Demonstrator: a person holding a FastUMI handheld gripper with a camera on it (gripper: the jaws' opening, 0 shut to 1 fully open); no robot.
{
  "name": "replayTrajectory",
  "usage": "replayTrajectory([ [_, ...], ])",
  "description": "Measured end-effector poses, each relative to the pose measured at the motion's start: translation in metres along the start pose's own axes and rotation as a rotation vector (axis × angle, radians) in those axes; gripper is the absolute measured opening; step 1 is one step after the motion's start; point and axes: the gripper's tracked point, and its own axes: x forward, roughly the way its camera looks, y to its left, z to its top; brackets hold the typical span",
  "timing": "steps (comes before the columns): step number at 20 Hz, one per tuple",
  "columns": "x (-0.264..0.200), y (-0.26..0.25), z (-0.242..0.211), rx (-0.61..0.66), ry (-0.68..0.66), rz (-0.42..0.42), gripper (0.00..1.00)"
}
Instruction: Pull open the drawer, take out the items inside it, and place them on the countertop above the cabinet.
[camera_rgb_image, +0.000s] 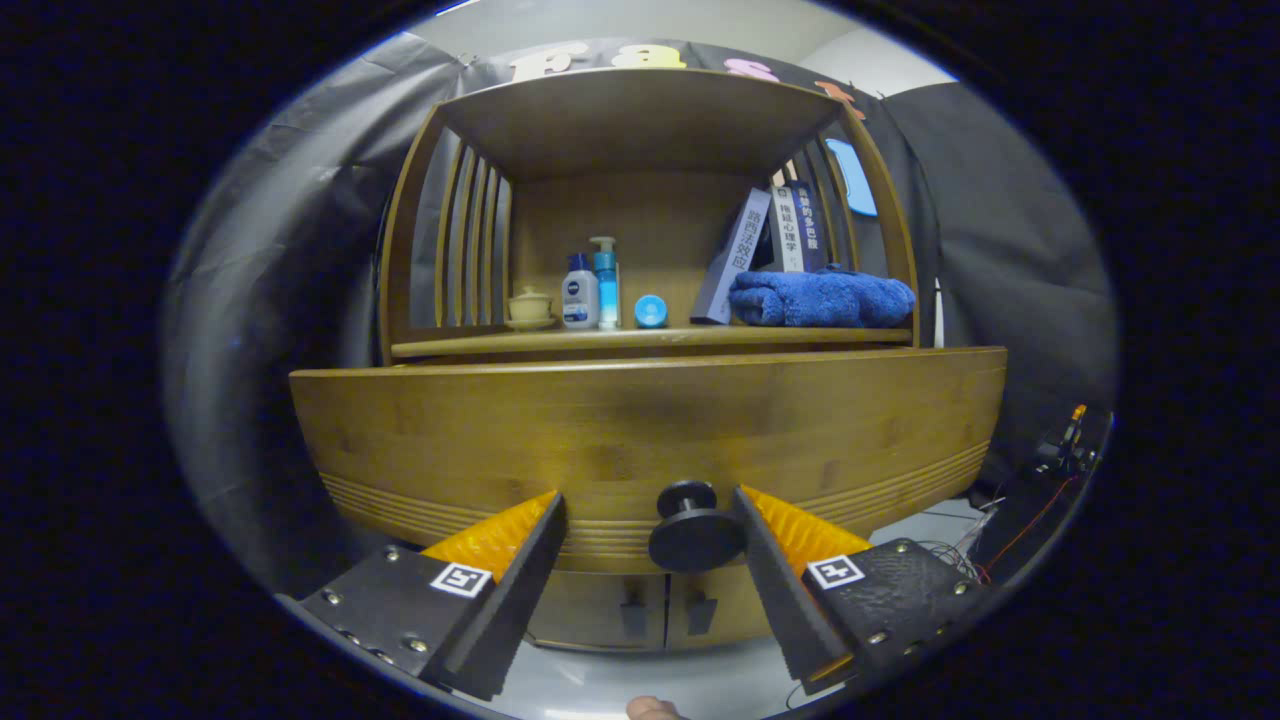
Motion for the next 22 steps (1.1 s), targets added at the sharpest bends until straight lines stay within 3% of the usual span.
replayTrajectory([
  [22,0.091,0.007,0.011,-0.01,-0.12,-0.024,0.99],
])
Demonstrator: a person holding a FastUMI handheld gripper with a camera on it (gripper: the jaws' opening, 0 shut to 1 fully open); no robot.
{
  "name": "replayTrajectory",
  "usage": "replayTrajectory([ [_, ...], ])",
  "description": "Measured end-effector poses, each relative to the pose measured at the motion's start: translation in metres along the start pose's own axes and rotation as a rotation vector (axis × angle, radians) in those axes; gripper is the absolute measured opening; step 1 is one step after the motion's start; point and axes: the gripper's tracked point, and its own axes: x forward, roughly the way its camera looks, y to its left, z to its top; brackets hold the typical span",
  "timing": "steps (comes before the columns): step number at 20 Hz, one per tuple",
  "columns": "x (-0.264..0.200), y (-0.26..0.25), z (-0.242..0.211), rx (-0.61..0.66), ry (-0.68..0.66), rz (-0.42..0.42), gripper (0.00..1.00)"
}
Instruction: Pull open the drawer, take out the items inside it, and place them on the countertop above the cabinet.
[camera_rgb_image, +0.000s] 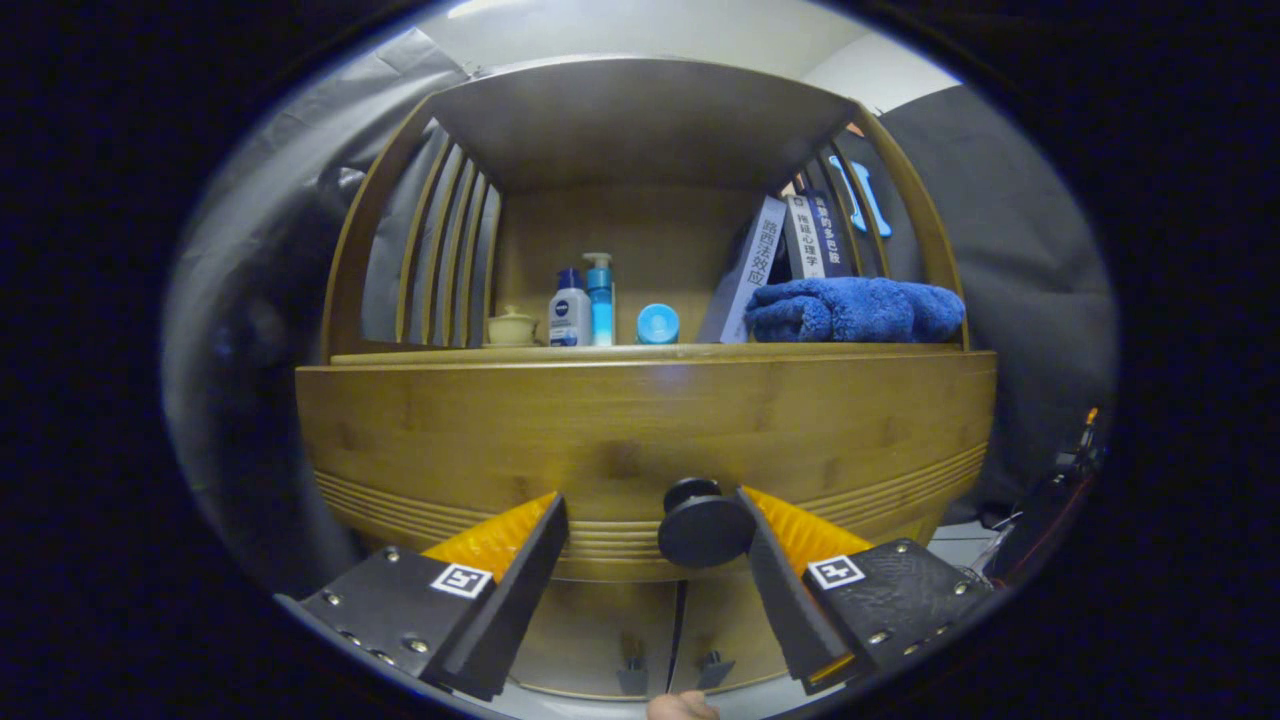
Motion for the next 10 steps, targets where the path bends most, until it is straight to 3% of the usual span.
replayTrajectory([
  [7,0.008,-0.001,-0.001,-0.002,0.015,-0.018,0.99],
  [10,0.007,-0.002,-0.015,-0.07,0.071,-0.033,0.99],
])
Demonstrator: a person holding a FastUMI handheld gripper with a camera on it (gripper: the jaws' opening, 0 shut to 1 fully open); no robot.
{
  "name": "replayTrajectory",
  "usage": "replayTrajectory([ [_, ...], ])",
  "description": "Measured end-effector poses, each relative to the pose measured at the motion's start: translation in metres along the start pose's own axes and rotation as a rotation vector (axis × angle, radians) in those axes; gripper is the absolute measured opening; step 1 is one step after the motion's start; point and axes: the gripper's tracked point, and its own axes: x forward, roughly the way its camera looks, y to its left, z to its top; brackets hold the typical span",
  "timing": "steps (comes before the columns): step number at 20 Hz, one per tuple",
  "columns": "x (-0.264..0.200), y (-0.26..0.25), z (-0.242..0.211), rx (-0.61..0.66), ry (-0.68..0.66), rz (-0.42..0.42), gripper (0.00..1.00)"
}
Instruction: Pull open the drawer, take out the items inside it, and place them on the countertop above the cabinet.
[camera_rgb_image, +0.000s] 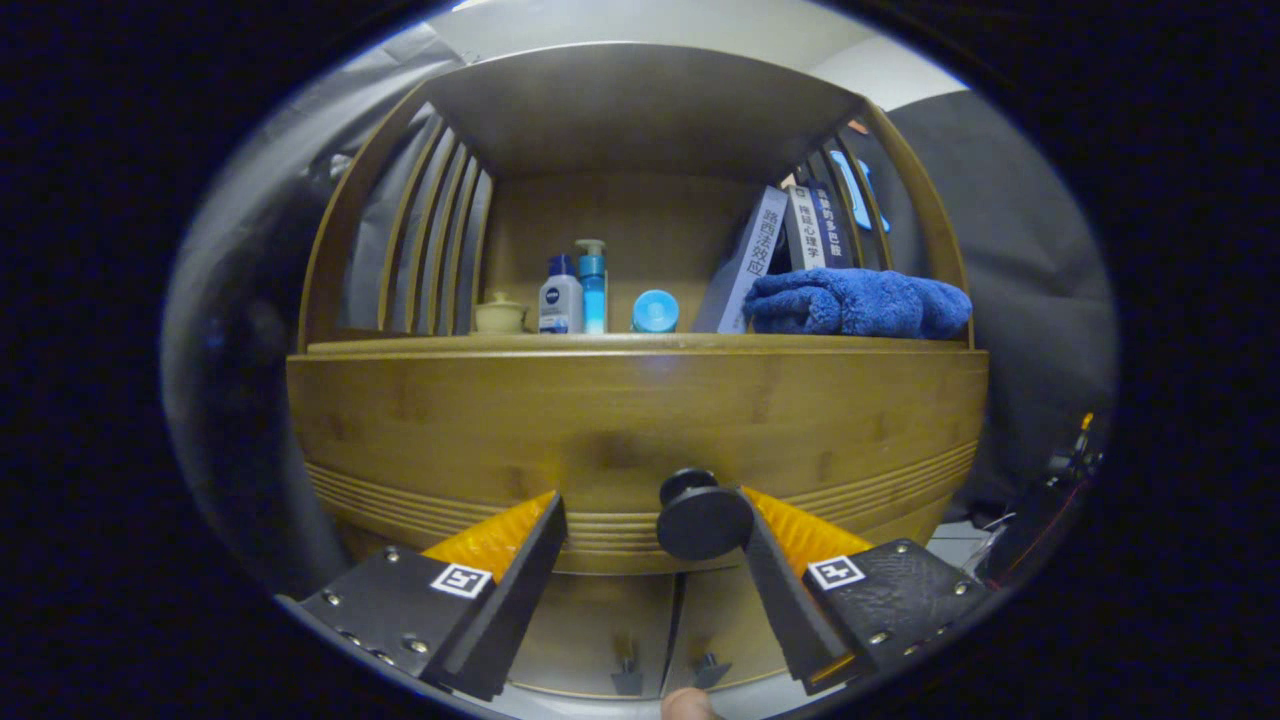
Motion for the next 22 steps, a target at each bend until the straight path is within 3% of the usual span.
replayTrajectory([
  [2,-0.005,0.004,-0.013,-0.015,0.051,0.011,0.99],
  [8,-0.04,-0.002,0.005,0.055,0.063,-0.017,0.99],
  [15,-0.111,-0.017,0.082,0.074,0.069,-0.013,0.99],
  [22,-0.185,-0.025,0.172,0.178,0.059,0.026,0.99],
])
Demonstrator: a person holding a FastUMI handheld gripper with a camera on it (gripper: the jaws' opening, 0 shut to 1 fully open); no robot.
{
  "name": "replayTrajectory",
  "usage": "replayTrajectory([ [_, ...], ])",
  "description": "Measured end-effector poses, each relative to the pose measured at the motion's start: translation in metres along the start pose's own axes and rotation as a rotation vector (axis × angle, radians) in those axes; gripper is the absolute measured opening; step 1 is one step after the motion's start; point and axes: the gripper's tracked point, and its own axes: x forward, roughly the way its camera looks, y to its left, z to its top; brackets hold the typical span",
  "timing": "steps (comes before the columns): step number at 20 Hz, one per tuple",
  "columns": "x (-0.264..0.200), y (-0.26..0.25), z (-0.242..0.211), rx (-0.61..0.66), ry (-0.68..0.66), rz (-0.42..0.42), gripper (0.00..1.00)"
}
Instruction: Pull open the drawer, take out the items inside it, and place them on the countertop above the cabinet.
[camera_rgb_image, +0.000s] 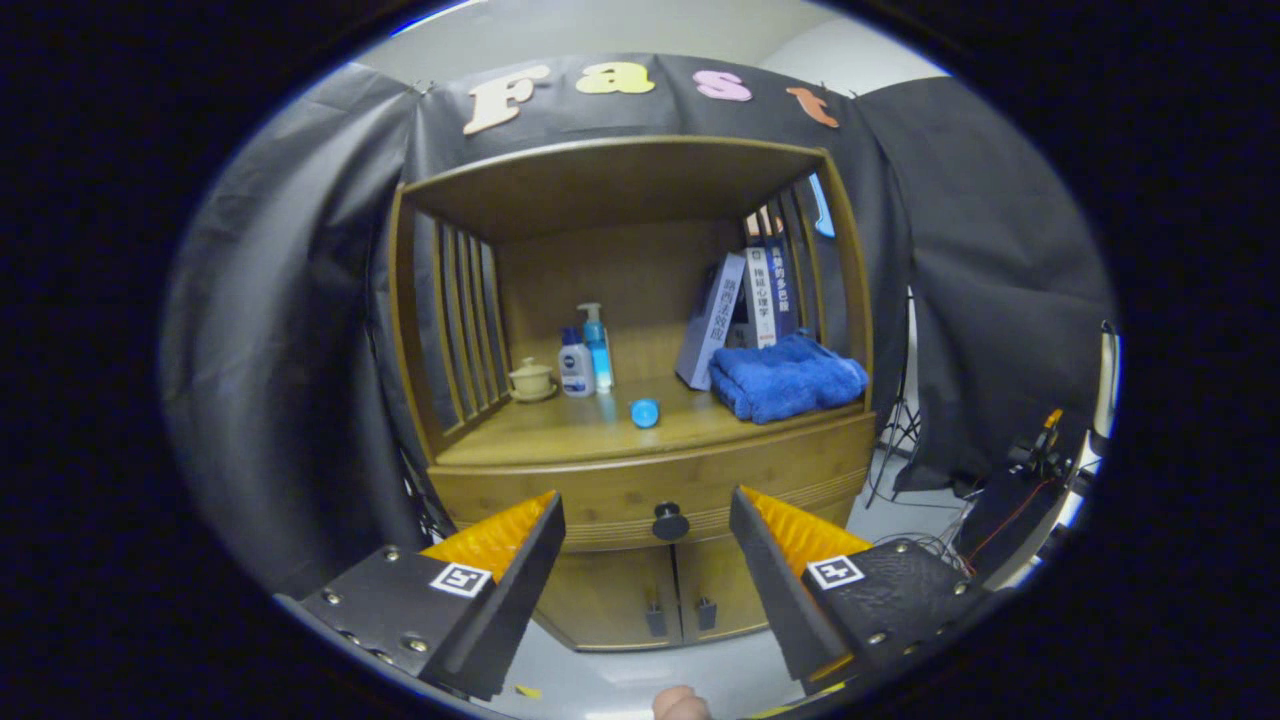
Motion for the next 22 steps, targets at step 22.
replayTrajectory([
  [22,-0.117,-0.038,0.087,-0.036,-0.123,-0.004,0.99],
])
